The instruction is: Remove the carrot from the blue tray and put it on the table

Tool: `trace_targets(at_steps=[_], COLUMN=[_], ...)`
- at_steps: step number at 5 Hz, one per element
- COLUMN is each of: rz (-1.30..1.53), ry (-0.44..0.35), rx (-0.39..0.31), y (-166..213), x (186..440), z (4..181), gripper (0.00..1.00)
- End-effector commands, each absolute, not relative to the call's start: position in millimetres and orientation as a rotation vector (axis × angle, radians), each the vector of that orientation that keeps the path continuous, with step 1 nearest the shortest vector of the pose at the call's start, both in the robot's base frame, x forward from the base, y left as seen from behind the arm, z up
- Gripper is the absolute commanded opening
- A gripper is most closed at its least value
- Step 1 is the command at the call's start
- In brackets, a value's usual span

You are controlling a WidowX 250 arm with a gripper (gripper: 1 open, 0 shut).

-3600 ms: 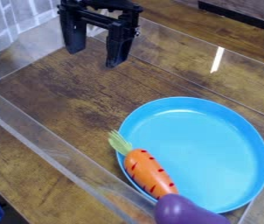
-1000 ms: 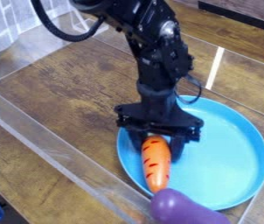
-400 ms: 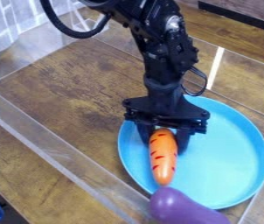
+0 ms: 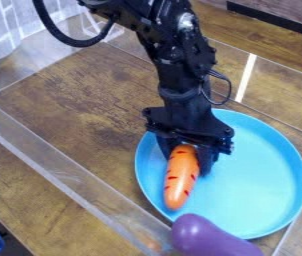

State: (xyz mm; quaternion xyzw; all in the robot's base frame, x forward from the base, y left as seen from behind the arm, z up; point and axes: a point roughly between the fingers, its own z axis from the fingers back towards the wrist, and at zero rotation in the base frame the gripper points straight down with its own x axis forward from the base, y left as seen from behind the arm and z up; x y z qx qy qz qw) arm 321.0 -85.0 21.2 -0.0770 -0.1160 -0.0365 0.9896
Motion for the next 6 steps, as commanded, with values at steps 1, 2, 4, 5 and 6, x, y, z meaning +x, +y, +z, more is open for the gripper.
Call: trace_targets(at_steps=[1,2,4,5,6], rz=[-0.191,-0.300,-0.331,-0.338,-0.328], ry=[-0.180,-0.176,-0.141,-0.124,-0.118], rx=[-0.151,-0.167,-0.147,-0.137,-0.128], y=[-66,-60,-57,-48,-47], x=[317,320,318,314,314], z=[4.6,4.9,16.4,24.7,40.6], gripper=[0.00,0.00,0.00,0.00,0.00])
